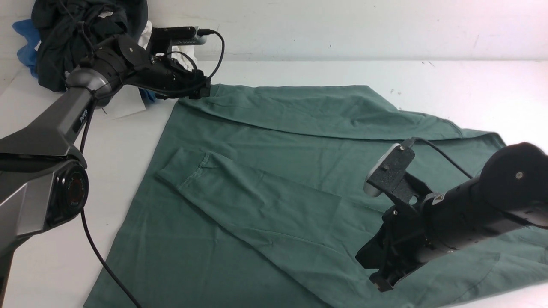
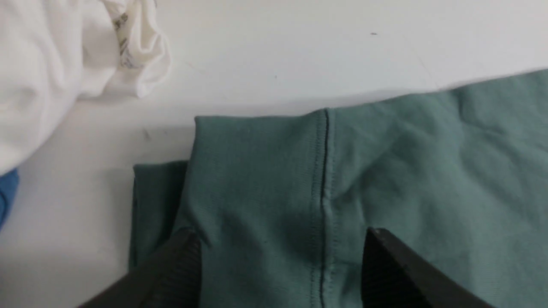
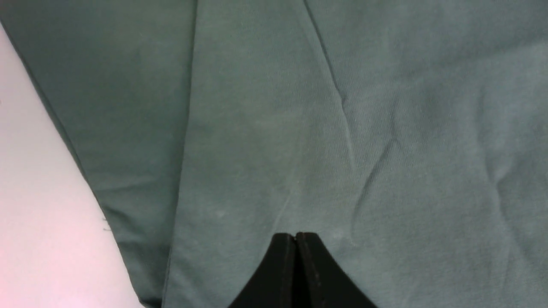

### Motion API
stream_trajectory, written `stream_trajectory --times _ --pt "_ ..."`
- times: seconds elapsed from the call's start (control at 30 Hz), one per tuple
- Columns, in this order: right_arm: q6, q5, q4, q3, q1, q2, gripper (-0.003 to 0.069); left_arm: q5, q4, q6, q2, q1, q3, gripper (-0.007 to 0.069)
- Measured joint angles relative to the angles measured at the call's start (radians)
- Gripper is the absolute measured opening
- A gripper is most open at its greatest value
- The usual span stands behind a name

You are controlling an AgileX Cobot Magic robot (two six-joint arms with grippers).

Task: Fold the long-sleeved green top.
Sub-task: Use the left arm to clamp the cuff farthest from it

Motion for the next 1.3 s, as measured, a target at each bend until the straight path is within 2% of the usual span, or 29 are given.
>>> stream_trajectory --times 0.17,0.23,0.27,0.3,0.33,0.37,0.43,0.47,0.6,0.77,0.9,0.93,0.97,1.03,1.13,1.23,1.27,1.3 --pt "0.0 -0.001 0.0 0.0 0.0 0.0 -0.001 -0.03 0.0 -0.006 0.023 0.0 0.0 0.0417" --pt "0.0 -0.001 0.0 0.0 0.0 0.0 -0.001 -0.053 0.001 -0.006 0.027 0.0 0.0 0.0335" --pt "0.0 -0.001 0.0 0.0 0.0 0.0 -0.001 -0.053 0.001 -0.006 0.027 0.0 0.0 0.0326" --pt "0.0 -0.001 0.0 0.0 0.0 0.0 -0.001 -0.062 0.001 -0.006 0.028 0.0 0.0 0.0255" --pt "0.0 -0.001 0.0 0.0 0.0 0.0 -0.001 -0.064 0.002 -0.006 0.028 0.0 0.0 0.0246" --pt "0.0 -0.001 0.0 0.0 0.0 0.0 -0.001 -0.073 0.002 -0.004 0.028 0.0 0.0 0.0176" --pt "0.0 -0.001 0.0 0.0 0.0 0.0 -0.001 -0.074 0.003 0.004 0.027 0.0 0.0 0.0104" --pt "0.0 -0.001 0.0 0.0 0.0 0.0 -0.001 -0.074 0.003 0.017 0.023 0.0 0.0 0.0041" --pt "0.0 -0.001 0.0 0.0 0.0 0.0 -0.001 -0.074 0.003 0.032 0.001 0.0 0.0 -0.0004" --pt "0.0 -0.001 0.0 0.0 0.0 0.0 -0.001 -0.074 0.003 0.033 -0.033 0.0 0.0 -0.0006" --pt "0.0 -0.001 0.0 0.0 0.0 0.0 -0.001 -0.066 0.066 0.055 -0.041 -0.002 0.0 0.0055" --pt "-0.001 -0.001 0.0 0.0 0.0 0.0 -0.001 -0.066 0.113 0.066 -0.036 -0.004 0.0 0.0114" --pt "-0.001 -0.001 0.0 0.0 0.0 0.0 -0.001 -0.066 0.123 0.067 -0.035 -0.005 0.0 0.0123" --pt "-0.004 -0.002 0.0 0.0 0.0 0.0 -0.001 -0.066 0.175 0.089 -0.019 -0.01 0.0 0.0248" --pt "-0.012 -0.008 0.0 0.0 0.0 0.0 -0.001 -0.065 0.189 0.13 0.006 -0.015 0.0 0.0363" --pt "-0.017 -0.008 0.0 0.0 0.0 0.0 -0.001 -0.069 0.176 0.173 0.026 -0.017 0.0 0.0364" --pt "-0.02 -0.008 0.0 0.0 0.0 0.0 -0.001 -0.071 0.173 0.191 0.027 -0.017 -0.001 0.0343" --pt "-0.02 -0.008 0.0 0.0 0.0 0.0 -0.001 -0.071 0.171 0.223 0.027 -0.017 -0.001 0.0284"
